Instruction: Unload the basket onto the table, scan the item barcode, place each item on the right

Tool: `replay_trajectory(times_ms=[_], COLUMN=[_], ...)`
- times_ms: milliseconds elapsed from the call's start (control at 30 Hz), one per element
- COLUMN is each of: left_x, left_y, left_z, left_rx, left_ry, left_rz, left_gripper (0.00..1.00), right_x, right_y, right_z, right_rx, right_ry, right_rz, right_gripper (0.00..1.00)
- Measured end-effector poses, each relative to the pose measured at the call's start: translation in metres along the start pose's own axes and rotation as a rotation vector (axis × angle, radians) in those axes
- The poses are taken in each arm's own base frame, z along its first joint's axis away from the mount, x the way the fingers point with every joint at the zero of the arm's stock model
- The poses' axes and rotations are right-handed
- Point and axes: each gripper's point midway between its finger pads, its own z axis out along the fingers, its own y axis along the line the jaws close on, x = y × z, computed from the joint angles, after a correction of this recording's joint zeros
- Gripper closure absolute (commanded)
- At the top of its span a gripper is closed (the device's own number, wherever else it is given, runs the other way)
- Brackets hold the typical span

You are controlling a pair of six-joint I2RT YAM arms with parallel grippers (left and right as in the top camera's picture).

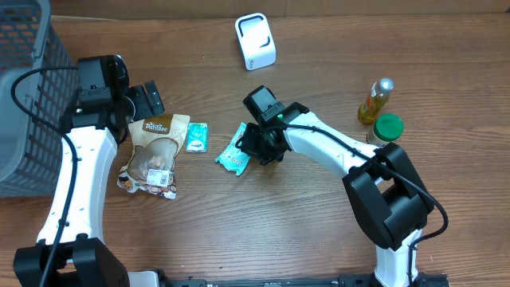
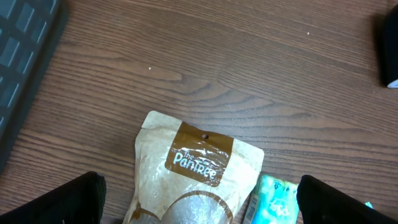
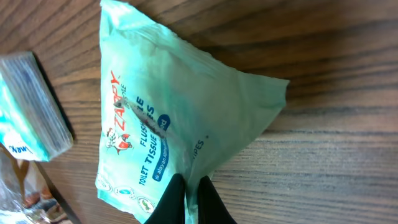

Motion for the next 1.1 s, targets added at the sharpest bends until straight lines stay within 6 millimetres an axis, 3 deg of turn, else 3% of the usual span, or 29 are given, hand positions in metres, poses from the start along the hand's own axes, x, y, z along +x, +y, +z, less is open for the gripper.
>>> replay_trajectory(times_ms=[333, 633, 733, 900, 1100], left_x=[0.000, 0.000, 0.000, 0.000, 0.000], left_y=[0.000, 0.000, 0.000, 0.000, 0.000], left_z=[0.000, 0.000, 0.000, 0.000, 0.000], left_rx=[0.000, 0.000, 0.000, 0.000, 0.000], left_ry=[0.000, 0.000, 0.000, 0.000, 0.000], left_rz=[0.000, 0.000, 0.000, 0.000, 0.000], left_gripper=[0.00, 0.00, 0.00, 0.00, 0.00], right_x=[-0.005, -0.041, -0.043, -0.036, -0.021], right_y=[-0.003, 0.000, 0.004, 0.002, -0.003], right_z=[-0.007, -0.071, -0.084, -0.084, -0.079], right_rx=[0.000, -0.076, -0.089, -0.088, -0.077], right_ry=[-0.013, -0.156, -0.186, -0.153, -0.094], right_rz=[-0.147, -0.280, -0.355, -0.390, -0.301], right_gripper=[0.96, 0.96, 0.96, 0.84, 0.68])
